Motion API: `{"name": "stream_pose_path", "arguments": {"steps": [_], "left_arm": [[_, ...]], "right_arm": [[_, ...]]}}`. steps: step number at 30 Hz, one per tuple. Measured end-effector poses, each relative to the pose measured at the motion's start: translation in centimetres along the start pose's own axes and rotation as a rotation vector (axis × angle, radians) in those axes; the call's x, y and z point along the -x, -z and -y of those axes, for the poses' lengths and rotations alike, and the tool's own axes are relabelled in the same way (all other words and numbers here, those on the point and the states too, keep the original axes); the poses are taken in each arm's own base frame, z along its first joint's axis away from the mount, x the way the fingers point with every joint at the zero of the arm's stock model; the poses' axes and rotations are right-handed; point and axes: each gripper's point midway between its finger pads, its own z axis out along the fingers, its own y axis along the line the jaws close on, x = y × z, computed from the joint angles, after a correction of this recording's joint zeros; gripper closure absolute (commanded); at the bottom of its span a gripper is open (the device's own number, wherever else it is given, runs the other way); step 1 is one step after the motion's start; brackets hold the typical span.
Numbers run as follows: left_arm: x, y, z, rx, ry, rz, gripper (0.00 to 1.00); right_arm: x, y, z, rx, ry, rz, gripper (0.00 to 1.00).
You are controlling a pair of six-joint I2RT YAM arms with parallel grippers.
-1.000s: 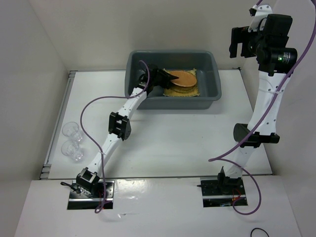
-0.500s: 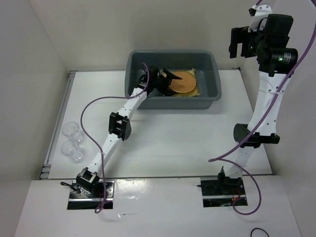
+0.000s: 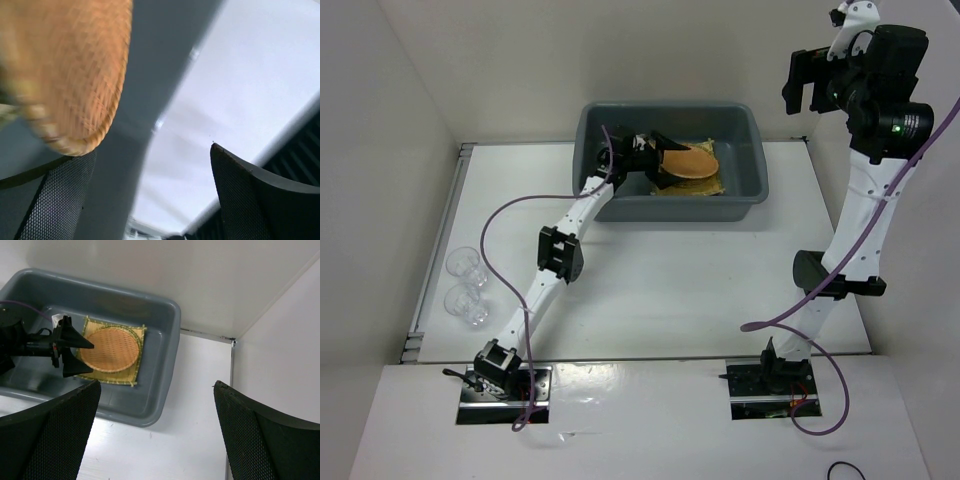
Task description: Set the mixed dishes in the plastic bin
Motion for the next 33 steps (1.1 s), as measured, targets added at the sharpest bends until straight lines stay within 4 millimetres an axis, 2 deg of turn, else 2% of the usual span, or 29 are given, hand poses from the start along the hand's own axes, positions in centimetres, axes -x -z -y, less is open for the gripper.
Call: {"name": "stream_pose_path", "arguments": {"steps": [3,6,16,20,22,23,25,27,28,29,31,33], "left_arm": [[-1.2,0.6,2.3,-0.075,0.002,-0.070,0.00],[-2.2,1.3,3.5,-0.117,-0.011,-0.129,0.00],[-4.1,3.2,5.3,-0.165,-0.071,-0.243,0.00],[-4.4,4.5,6.8,-0.115,-0.239,-0.165,0.00],[-4.4,6.8,8.5,-0.039,-0.356,-0.059,0.00],[-4.5,8.9,10.0,0.001,-0.427,0.007,0.00],[-4.8,14.9,13.4,0.096,-0.570,0.186,0.00],[-4.7,22.7,17.2,0.216,-0.731,0.458,0.00],[-4.6,27.4,18.4,0.302,-0.790,0.605,0.00],[-5.7,32.6,19.1,0.379,-0.830,0.739,0.00],[-7.9,40.5,18.1,0.533,-0.865,0.929,0.00],[-10.3,45.7,16.3,0.642,-0.865,1.059,0.00]], "right_arm": [[0.1,0.1,-0.2,0.010,0.001,0.005,0.02],[0.1,0.0,-0.4,0.024,0.000,0.005,0.02],[0.1,0.1,-1.3,0.070,-0.002,0.006,0.02],[0.1,0.1,-1.6,0.087,-0.002,0.008,0.02],[0.0,0.2,-1.8,0.098,-0.004,0.003,0.02],[-0.4,0.3,-2.0,0.106,-0.008,-0.010,0.02],[-1.4,0.7,-2.5,0.126,-0.018,-0.048,0.02],[-2.9,1.6,-3.4,0.161,-0.031,-0.095,0.02],[-3.4,2.0,-3.8,0.180,-0.036,-0.110,0.02],[-3.7,2.4,-4.1,0.192,-0.041,-0.120,0.02],[-4.0,3.1,-4.6,0.208,-0.045,-0.128,0.02],[-3.9,3.5,-4.8,0.215,-0.043,-0.121,0.02]]}}
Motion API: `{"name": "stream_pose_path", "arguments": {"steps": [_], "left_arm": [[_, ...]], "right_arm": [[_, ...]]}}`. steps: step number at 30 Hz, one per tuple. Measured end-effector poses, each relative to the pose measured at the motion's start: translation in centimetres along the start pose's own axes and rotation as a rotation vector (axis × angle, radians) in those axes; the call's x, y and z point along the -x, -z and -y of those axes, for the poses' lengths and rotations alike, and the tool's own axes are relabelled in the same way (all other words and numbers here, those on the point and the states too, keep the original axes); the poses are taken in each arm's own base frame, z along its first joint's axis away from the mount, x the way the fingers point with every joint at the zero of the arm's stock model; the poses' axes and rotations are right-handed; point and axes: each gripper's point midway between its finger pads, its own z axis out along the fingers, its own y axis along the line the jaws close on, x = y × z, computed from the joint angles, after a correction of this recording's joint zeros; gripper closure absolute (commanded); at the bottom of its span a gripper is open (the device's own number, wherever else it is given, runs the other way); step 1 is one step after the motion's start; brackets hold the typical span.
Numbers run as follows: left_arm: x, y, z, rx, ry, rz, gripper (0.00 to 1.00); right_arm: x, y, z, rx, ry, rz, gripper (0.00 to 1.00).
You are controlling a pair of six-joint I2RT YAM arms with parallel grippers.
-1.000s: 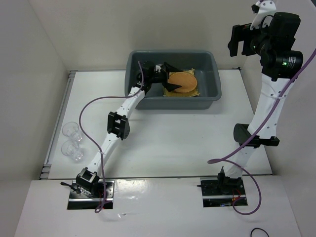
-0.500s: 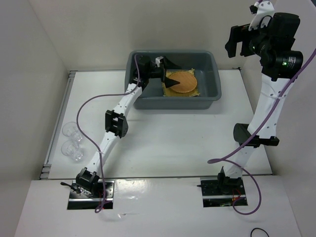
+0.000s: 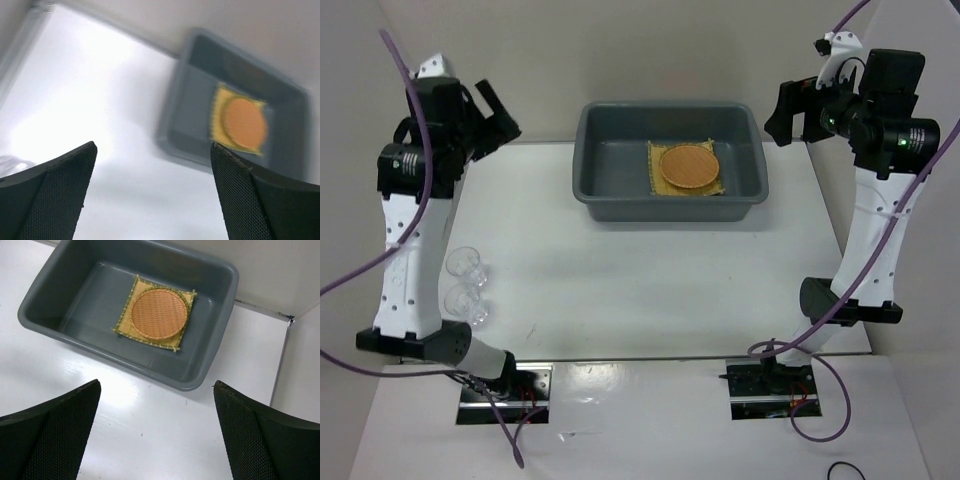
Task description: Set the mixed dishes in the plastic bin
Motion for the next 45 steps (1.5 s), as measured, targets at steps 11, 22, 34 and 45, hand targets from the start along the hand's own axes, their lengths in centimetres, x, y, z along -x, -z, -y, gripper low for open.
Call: {"name": "stream_pose_path", "arguments": {"steps": [11,22,34,45], "left_arm": [[-23.8,-7.6,-21.4,0.753,-0.115,-0.567,0.00],[-21.0,-7.9,-24.2,0.941,-0.029,-0.452,0.00],[-24.3,-6.8,-29.5,1.072,0.056,-0.526,0.00],[-25.7,-7.8,-31.6,1.006,0.060,-0.583,0.30]], "right_arm": [[0.0,-0.7,0.1,0.012,0.000,-0.003,0.02],[-0.5,-4.2,-0.4,0.037,0.004,-0.048,0.02],[-2.2,-7.8,-0.9,0.052,0.003,-0.125,0.02],[-2.1,-7.8,-0.7,0.040,0.006,-0.123,0.02]]}}
